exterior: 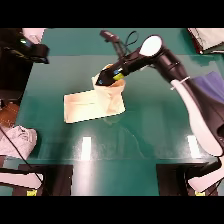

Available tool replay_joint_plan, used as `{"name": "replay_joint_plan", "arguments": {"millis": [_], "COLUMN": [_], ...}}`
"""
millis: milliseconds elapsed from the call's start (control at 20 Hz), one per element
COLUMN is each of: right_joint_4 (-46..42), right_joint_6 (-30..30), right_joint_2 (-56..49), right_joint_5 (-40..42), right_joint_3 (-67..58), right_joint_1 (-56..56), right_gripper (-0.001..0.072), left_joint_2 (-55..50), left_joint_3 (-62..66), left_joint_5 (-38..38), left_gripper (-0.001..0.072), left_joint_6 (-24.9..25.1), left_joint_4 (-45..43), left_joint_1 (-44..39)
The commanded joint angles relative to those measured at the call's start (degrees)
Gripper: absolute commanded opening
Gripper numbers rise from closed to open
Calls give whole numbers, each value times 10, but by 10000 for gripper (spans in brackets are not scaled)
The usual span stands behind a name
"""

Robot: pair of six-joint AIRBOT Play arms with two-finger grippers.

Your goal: Fold the shirts.

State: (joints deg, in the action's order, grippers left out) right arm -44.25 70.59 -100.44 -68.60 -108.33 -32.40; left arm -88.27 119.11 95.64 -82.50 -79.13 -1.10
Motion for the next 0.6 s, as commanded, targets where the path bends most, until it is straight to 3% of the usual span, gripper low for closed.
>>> {"name": "replay_joint_plan", "arguments": {"millis": [0, 50, 150, 200, 350, 450, 550], "right_joint_4": [94, 114, 130, 130, 125, 125, 125], "right_joint_6": [-83, -83, -83, -84, -82, -80, -80], "right_joint_2": [-61, -92, -153, -161, -105, -59, -17], "right_joint_5": [108, 124, 125, 118, 122, 86, 50], "right_joint_3": [-23, -56, -136, -146, -52, 20, 89], "right_joint_1": [-67, -91, -136, -150, -130, -81, -17], "right_gripper": [221, 358, 494, 527, 521, 470, 468], "left_joint_2": [42, 45, 45, 45, 45, 45, 45], "left_joint_3": [-14, -18, -25, -29, -30, -30, -30], "left_joint_5": [3, 6, 11, 13, 19, 20, 17], "left_gripper": [23, 23, 23, 23, 23, 23, 23], "left_joint_6": [0, 0, 0, 0, 0, 0, 0], "left_joint_4": [-19, -17, -9, -8, -7, -7, 0], "left_joint_1": [24, 24, 24, 24, 24, 24, 24]}}
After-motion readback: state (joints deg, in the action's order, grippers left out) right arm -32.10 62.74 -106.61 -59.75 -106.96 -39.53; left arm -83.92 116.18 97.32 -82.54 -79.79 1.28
